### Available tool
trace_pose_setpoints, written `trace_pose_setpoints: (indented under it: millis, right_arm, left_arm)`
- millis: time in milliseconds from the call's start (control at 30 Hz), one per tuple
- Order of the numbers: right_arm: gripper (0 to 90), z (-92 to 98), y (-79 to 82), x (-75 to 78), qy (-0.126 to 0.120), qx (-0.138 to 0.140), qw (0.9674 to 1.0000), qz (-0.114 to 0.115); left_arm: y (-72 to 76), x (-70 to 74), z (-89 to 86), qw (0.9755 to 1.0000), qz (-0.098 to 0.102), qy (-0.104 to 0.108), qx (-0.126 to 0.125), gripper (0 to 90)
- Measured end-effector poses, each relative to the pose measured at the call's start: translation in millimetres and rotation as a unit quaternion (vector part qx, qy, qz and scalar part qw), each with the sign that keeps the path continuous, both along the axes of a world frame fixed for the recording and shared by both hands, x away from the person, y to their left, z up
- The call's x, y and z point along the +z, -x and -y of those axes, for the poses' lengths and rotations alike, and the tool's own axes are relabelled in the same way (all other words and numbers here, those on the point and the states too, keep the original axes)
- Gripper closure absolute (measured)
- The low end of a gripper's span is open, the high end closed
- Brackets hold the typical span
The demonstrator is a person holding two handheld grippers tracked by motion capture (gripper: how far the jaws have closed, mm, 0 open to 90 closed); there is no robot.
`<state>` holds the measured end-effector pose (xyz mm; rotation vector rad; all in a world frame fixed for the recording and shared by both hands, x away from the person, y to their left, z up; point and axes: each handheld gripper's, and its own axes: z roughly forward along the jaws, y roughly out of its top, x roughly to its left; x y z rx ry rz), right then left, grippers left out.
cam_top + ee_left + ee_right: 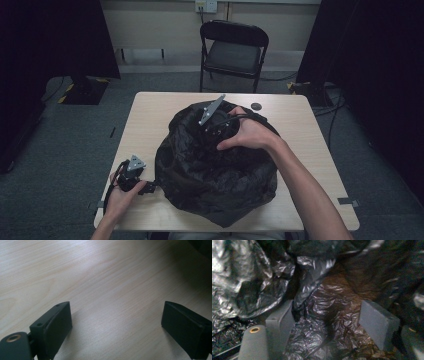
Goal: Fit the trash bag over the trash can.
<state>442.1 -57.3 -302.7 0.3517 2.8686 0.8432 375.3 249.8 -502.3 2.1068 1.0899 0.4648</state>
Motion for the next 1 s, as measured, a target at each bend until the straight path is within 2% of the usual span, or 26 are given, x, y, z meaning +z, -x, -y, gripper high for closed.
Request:
trace_pose_setpoints:
  millis: [200,300,533,633,700,800,833,900,1000]
  right_arm:
    - [29.6,7.3,-1.1,11.8,-0.037,-0.009,0.9993,-0.007]
    - [30.0,11.7,2.4,24.3,-0.061,-0.004,0.9982,-0.002]
    - [27.7,20.0,9.6,41.6,-0.075,-0.012,0.997,0.016]
    - [27.8,25.8,13.0,51.3,-0.096,-0.015,0.9949,0.026]
    - [30.3,30.2,13.9,57.7,-0.116,-0.02,0.9924,0.035]
    - [35.6,36.5,15.2,64.8,-0.131,-0.03,0.9898,0.047]
    - [40.2,38.9,16.6,67.0,-0.14,-0.025,0.9887,0.046]
    - [43.6,42.0,22.7,70.2,-0.163,-0.004,0.9859,0.039]
    - [41.8,41.2,36.8,71.7,-0.189,0.04,0.9809,0.02]
  left_arm:
    - [0.0,0.0,0.0,1.0,0.0,0.0,0.0,9.1]
    - [0.0,0.0,0.1,1.0,0.0,0.0,0.0,9.1]
    - [0.0,-0.1,0.1,1.0,0.0,0.0,0.0,9.2]
    - [0.0,0.0,0.0,1.0,0.0,0.0,0.0,9.2]
    - [0.1,-0.1,0.2,1.0,0.0,0.001,0.001,9.2]
    - [0.1,-0.2,0.2,1.0,0.0,0.001,0.001,9.2]
    - [0.1,-0.1,0.2,1.0,0.0,0.001,0.001,9.1]
    - [0.1,-0.2,0.2,1.0,0.0,0.001,0.001,9.2]
    - [0.1,-0.1,0.2,1.0,-0.001,0.001,0.001,9.1]
